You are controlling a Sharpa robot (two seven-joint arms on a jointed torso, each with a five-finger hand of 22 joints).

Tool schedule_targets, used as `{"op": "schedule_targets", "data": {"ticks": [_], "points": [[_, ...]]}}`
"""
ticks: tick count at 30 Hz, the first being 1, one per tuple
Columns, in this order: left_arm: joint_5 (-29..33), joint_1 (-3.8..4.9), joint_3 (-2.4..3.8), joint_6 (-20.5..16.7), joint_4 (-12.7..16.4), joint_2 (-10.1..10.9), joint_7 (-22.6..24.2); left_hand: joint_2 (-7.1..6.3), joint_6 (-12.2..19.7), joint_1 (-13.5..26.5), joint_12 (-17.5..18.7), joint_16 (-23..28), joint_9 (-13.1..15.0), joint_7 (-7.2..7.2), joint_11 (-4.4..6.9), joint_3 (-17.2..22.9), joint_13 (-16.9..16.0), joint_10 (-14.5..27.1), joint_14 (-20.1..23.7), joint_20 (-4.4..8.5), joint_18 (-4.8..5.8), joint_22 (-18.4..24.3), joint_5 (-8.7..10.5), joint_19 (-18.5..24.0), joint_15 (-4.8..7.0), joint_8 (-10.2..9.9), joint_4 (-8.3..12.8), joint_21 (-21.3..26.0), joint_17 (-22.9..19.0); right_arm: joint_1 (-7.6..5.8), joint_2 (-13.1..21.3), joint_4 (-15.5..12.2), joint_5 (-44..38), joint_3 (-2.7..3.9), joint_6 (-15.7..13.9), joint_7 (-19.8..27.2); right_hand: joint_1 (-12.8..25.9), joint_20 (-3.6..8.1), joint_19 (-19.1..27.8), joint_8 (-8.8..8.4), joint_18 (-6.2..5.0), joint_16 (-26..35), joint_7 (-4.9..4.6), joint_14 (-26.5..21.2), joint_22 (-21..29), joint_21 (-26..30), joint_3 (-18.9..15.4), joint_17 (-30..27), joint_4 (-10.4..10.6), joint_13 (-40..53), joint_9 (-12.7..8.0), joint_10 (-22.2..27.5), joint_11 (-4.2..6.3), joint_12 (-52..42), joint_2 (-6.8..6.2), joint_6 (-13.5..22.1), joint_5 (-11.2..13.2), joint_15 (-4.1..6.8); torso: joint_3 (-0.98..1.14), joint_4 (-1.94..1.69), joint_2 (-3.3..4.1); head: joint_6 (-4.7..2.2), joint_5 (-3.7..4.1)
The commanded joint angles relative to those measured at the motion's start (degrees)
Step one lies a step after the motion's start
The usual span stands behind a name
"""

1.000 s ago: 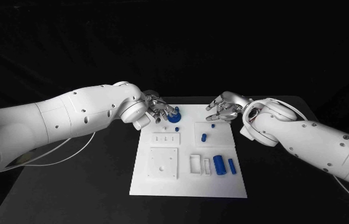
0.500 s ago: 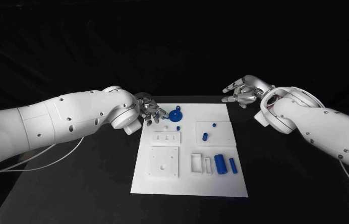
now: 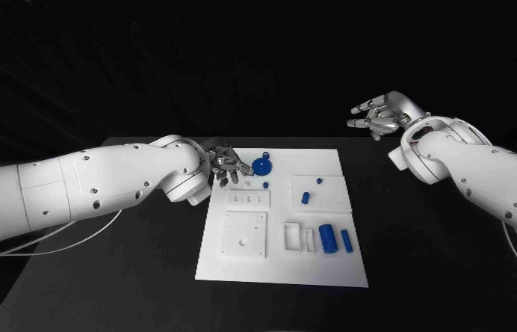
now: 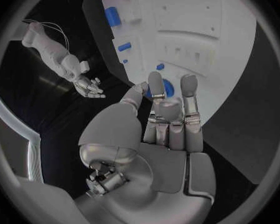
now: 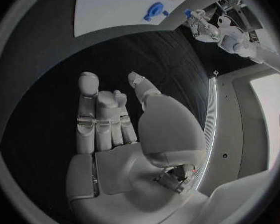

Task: Assemble the parts on the task board

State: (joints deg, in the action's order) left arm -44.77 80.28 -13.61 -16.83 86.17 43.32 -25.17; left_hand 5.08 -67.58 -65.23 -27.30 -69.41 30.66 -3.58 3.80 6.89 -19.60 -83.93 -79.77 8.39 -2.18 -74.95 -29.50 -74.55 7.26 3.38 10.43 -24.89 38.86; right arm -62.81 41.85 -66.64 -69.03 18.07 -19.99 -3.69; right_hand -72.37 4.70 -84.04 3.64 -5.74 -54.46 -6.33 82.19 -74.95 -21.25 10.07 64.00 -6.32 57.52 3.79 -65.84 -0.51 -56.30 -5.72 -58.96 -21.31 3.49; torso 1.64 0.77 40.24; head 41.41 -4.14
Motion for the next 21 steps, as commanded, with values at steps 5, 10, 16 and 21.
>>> {"op": "schedule_targets", "data": {"ticks": [5,10,16,21], "points": [[-1.08,-1.23,-0.27,-3.14,0.51,-0.17,-0.1,-0.58,-7.1,-0.05,-1.09,-0.71,11.21,4.74,0.39,1.36,-0.27,-2.91,-0.73,-0.08,1.03,-0.81,-0.7,-0.58,0.06,0.5,1.2,0.41,1.94,-0.24,-0.75,0.34,1.98,0.04,-2.02,0.72,0.69,0.03,-2.34,-0.07,-0.17,0.21,0.04,-0.18,-1.24,0.33,0.29,-0.11,0.22,0.01,-0.06,-0.12,0.28,0.13,-0.11,-0.39,-0.5,0.11,0.06,0.07,-0.01,0.75,-0.23],[-0.44,-2.22,-0.32,-2.79,0.31,-0.55,-0.64,-0.61,-7.38,0.08,-1.56,-1.07,11.65,4.82,0.41,1.32,-0.33,-2.91,-0.86,-0.07,1.06,-0.87,-0.74,-0.66,0.08,0.55,1.07,0.43,2.99,-0.41,-1.21,0.73,2.06,0.04,-1.81,0.22,0.77,0.05,-2.32,-0.07,-0.16,0.21,0.04,-0.2,-1.19,0.42,0.28,-0.13,0.29,-0.02,-0.06,-0.06,0.28,0.19,-0.15,-0.42,-0.79,0.12,-0.02,0.11,0.02,1.0,-0.15],[1.38,-2.92,-0.33,-1.46,-0.16,-1.05,-1.65,-0.58,-7.87,0.26,-2.32,-1.69,12.66,4.99,0.47,1.28,-0.48,-2.9,-1.12,-0.12,1.07,-0.94,-0.94,-0.7,0.05,0.6,0.85,0.33,4.57,-0.57,-1.59,1.22,2.09,0.04,-1.5,-0.24,0.81,0.05,-2.31,-0.07,-0.15,0.24,0.04,-0.23,-1.15,0.54,0.26,-0.18,0.33,0.02,-0.06,-0.07,0.27,0.15,-0.2,-0.4,-1.04,0.11,-0.03,0.08,0.0,1.16,-0.05],[3.22,-3.09,-0.33,0.27,-0.82,-1.31,-2.64,-0.84,-8.65,1.19,-2.94,-2.78,13.49,5.11,0.44,2.33,-0.48,-2.91,-1.31,-0.25,0.97,-1.03,-5.57,-0.48,-0.05,0.68,2.03,0.12,6.89,-0.63,-1.78,1.52,2.08,0.04,-1.24,-0.66,0.82,0.05,-2.29,-0.07,-0.15,0.25,0.03,-0.24,-1.12,0.65,0.25,-0.2,0.34,-0.01,-0.06,-0.03,0.27,0.18,-0.22,-0.38,-1.16,0.11,0.0,0.08,0.0,1.36,0.02]]}}
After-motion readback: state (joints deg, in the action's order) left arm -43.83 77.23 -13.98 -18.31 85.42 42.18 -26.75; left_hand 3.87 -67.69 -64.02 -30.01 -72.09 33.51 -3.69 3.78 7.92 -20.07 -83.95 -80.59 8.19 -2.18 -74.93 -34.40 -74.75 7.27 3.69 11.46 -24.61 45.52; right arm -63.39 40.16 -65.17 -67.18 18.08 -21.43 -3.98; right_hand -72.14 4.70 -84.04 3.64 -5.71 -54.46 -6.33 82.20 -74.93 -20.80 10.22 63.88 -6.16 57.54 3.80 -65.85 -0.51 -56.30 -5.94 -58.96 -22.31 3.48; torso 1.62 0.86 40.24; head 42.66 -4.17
